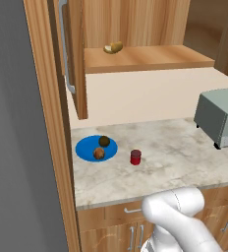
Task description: Pick the avocado and bread from the counter and place them on the plate. Then pick the jam from the cabinet and place it next to the plate. Lastly close the cabinet door.
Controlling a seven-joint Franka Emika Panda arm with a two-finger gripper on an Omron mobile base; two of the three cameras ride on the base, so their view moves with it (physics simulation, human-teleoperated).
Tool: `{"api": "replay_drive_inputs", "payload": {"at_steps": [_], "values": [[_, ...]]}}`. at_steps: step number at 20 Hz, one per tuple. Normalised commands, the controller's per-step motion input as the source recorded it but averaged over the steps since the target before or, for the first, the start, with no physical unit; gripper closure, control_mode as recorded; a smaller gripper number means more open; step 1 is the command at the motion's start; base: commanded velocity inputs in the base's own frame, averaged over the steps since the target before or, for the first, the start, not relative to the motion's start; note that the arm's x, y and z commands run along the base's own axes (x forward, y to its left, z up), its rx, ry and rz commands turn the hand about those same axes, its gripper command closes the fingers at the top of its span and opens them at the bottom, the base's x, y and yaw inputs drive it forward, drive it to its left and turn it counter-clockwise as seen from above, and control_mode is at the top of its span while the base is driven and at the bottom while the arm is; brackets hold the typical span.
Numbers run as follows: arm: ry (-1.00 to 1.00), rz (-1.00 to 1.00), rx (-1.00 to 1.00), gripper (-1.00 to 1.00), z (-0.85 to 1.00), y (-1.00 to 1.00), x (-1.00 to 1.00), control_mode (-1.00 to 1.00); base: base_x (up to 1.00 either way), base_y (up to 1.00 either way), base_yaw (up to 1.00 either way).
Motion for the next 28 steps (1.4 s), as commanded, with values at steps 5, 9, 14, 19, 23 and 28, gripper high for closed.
{"api": "replay_drive_inputs", "payload": {"at_steps": [5, 9, 14, 19, 23, 28], "values": [[0.13, 0.04, 0.0, -1.0, -0.42, -0.24, 0.46, -1.0, 0.0, 0.0, 0.0], [0.02, 0.0, 0.05, -1.0, -0.16, -0.55, 0.24, -1.0, 0.0, 0.0, 0.0], [0.01, -0.01, 0.12, -1.0, -0.01, -0.63, 0.35, -1.0, 0.0, 0.0, 0.0], [0.03, -0.01, 0.12, -1.0, -0.04, -0.53, 0.48, -1.0, 0.0, 0.0, 0.0], [0.07, 0.01, 0.14, -1.0, -0.19, -0.44, 0.56, -1.0, 0.0, 0.0, 0.0], [0.06, 0.06, 0.16, -1.0, -0.23, -0.29, 0.55, -1.0, 0.0, 0.0, 0.0]]}}
